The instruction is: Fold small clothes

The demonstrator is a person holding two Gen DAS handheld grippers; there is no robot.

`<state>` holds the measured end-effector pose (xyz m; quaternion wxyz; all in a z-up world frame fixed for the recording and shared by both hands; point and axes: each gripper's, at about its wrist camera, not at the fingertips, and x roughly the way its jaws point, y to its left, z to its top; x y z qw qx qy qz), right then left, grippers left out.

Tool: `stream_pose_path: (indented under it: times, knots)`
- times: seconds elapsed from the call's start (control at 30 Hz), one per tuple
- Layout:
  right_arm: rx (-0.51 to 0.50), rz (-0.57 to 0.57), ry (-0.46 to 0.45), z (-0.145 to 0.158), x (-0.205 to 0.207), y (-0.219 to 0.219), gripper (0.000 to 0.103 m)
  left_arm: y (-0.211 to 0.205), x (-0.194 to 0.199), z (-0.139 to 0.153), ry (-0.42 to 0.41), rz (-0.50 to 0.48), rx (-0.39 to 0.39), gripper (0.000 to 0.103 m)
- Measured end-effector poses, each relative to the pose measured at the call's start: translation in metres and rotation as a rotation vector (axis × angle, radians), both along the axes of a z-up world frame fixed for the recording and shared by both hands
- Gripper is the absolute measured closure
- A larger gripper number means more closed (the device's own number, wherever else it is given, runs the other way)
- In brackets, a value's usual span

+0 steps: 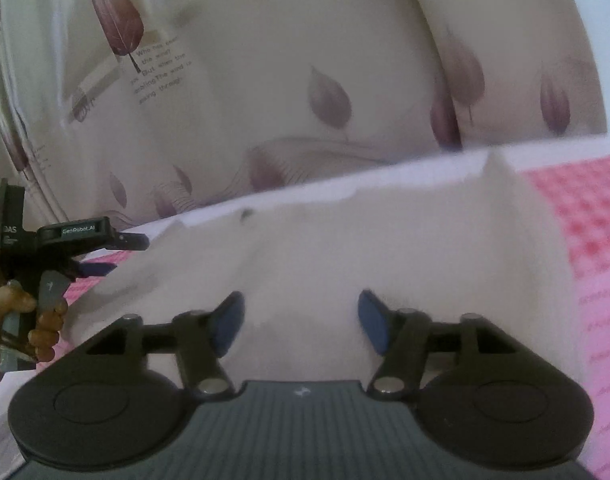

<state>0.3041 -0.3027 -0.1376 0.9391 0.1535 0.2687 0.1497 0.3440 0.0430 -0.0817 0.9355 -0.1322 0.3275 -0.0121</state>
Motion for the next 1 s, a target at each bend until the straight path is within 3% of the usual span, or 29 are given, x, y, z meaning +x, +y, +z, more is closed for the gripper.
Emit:
stream_pose_path:
  times: [0.07,0.17,0.27,0.5,0.77,1.0]
  knots:
    - [-0.045,0.005,-0.021,0.002,-0.004,0.007,0.022,0.013,-0.008,-0.002,-0.005,-0.001,-0.033,0.003]
    - [-0.142,0.040,-0.003,0.004,-0.002,0.025,0.007,0.023,-0.022,0.000,-0.022,0.020,-0.007,0.001]
    - [-0.233,0.042,0.015,0.001,0.002,0.039,0.006,0.028,-0.032,-0.003,-0.038,0.049,0.027,0.000]
    - [-0.296,0.048,0.031,0.000,0.002,0.048,0.002,0.025,-0.034,-0.020,-0.015,0.069,0.126,0.000]
    - [-0.408,0.035,0.025,0.000,0.000,0.065,0.000,0.025,-0.038,-0.022,-0.032,0.085,0.123,0.000]
    - [-0.399,0.038,0.032,0.000,0.000,0.062,0.000,0.022,-0.039,-0.021,-0.040,0.088,0.127,0.000]
